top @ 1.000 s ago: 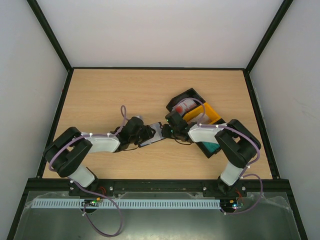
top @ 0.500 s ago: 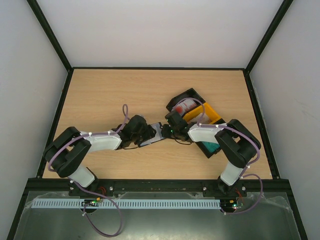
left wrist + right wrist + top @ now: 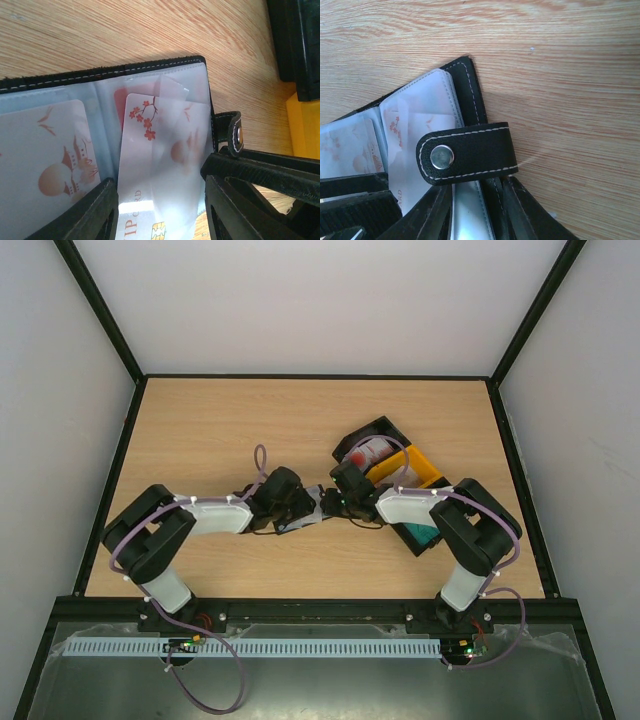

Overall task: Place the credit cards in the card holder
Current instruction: Insert the credit card into the card holder.

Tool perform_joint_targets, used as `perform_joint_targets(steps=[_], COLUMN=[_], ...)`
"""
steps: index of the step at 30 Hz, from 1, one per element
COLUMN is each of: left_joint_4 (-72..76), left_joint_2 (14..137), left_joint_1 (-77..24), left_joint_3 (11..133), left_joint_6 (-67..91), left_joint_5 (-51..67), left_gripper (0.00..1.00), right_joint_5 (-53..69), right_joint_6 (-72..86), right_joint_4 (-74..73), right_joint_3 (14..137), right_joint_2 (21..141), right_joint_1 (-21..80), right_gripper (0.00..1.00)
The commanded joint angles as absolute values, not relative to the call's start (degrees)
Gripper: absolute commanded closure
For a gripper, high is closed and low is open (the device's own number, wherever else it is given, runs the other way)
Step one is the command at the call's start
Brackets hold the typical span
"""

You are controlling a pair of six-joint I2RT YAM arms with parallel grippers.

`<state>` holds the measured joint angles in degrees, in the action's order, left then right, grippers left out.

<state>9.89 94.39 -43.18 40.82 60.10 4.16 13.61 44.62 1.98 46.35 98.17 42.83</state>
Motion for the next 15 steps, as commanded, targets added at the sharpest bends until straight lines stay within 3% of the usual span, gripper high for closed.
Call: perform_joint_targets(steps=[1, 8, 15], left_joint_4=[7.16, 6.51, 5.35], left_joint_2=[96.75, 95.79, 91.05], left_joint_1=[-43.68, -43.76, -43.79], left_joint_3=[41.28, 41.12, 40.03], left_joint_6=[59.02, 59.16, 58.16], left_joint_5=[3.61, 2.07, 0.51], left_gripper=[0.51, 0.59, 0.55], right_joint_5=[16.28, 16.05, 9.60], right_joint_6=[45.52, 44.70, 39.73], right_joint_4=[-1.78, -2.15, -7.73], right_joint_3=[44.01, 44.20, 44.65], right_joint_2=[99.96, 99.84, 92.02], right_joint_1=[43.63, 43.63, 44.23], right_gripper=[0.72, 0.75, 0.64])
